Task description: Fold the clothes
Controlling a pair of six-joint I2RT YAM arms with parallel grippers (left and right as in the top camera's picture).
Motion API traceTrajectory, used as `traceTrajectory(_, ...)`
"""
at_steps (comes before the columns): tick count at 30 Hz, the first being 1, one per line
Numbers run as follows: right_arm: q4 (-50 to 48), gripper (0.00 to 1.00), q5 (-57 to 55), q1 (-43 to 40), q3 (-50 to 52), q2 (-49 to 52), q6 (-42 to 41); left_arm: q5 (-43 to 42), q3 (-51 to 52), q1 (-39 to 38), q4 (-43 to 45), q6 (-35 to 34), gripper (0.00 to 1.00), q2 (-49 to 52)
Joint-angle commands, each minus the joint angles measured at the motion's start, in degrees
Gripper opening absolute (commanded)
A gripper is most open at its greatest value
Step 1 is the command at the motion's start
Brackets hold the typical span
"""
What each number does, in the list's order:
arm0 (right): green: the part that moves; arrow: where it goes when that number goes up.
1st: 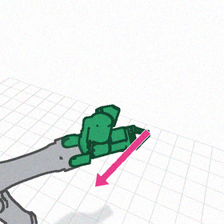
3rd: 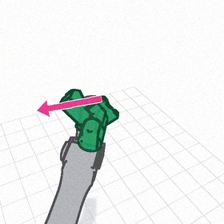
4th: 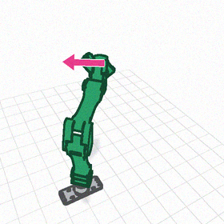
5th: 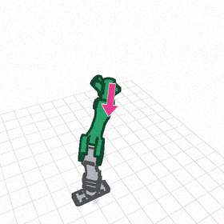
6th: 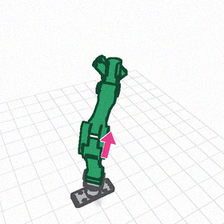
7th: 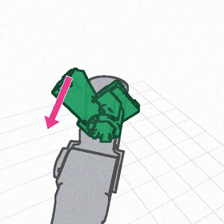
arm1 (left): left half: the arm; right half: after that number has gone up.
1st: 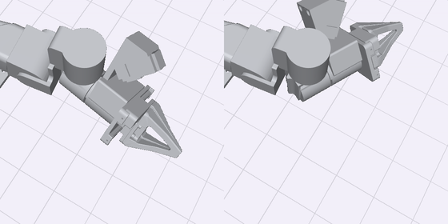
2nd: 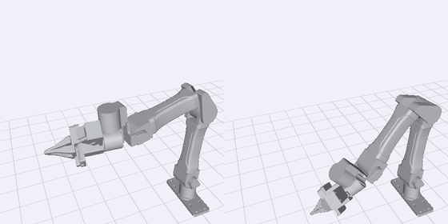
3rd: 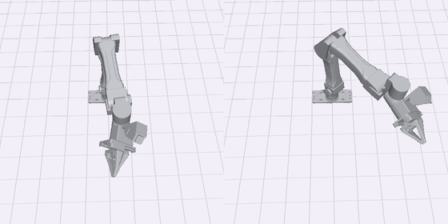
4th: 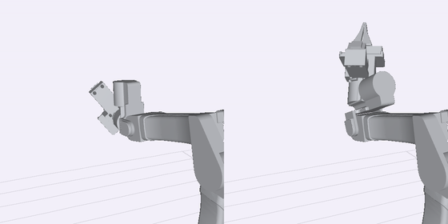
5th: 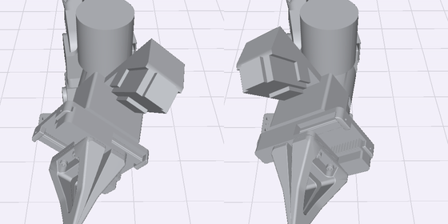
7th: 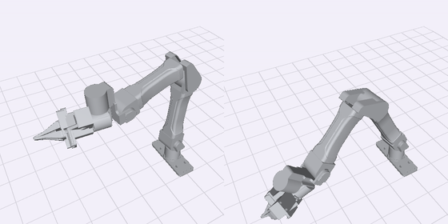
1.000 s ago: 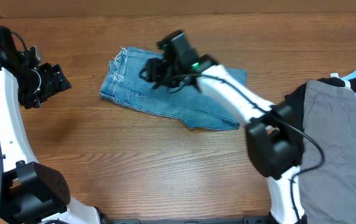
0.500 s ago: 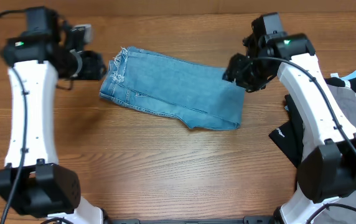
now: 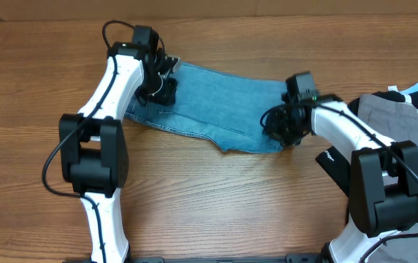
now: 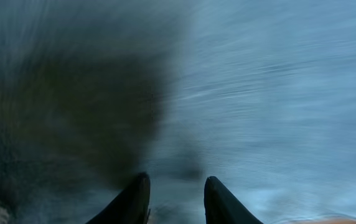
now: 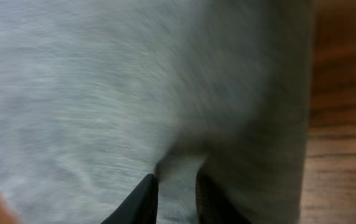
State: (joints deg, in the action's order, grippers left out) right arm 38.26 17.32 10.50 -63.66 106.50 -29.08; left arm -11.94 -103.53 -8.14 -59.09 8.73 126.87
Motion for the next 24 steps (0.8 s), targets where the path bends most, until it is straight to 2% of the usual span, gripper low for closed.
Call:
traceTrajectory(1, -2.3, 0.24, -2.8, -1.0, 5.8, 0.3, -4.5, 11.3, -0.4, 1.3, -1.3, -5.1, 0.36, 1.4)
traceTrajectory(5, -2.3, 0.15, -4.2, -2.5, 9.3, 0.3, -5.9, 18.8, -0.4, 3.7, -2.6, -9.2, 0.41, 2.3)
traceTrajectory(7, 0.0, 0.13, -5.6, -3.6, 9.3, 0.3, -5.9, 19.2, -0.4, 5.2, -3.0, -10.3, 0.46, 2.1)
traceTrajectory(10, 3.8, 0.13, -5.5, -5.4, 9.0, 0.2, -4.9, 17.7, -0.4, 7.4, -4.0, -11.8, 0.47, 2.1)
traceTrajectory(12, 6.2, 0.14, -3.7, -6.6, 8.2, 0.0, -0.2, 15.0, -0.4, 8.7, -5.0, -11.8, 0.47, 2.0)
traceTrajectory(14, 8.0, 0.20, -0.8, -7.6, 7.3, -0.9, 6.1, 12.3, -0.5, 9.6, -6.1, -11.7, 0.49, 1.8)
traceTrajectory(17, 9.9, 0.34, 3.1, -8.7, 6.6, -4.1, 14.4, 7.0, -0.5, 10.5, -7.2, -9.7, 0.50, 1.2)
traceTrajectory(21, 10.5, 0.42, 8.0, -10.0, 6.6, -10.6, 18.8, 2.5, -0.5, 10.8, -8.0, -7.6, 0.53, -0.5)
traceTrajectory(24, 10.4, 0.46, 9.9, -10.3, 6.6, -15.4, 20.1, 0.5, -0.5, 10.8, -7.5, -5.8, 0.63, -2.6)
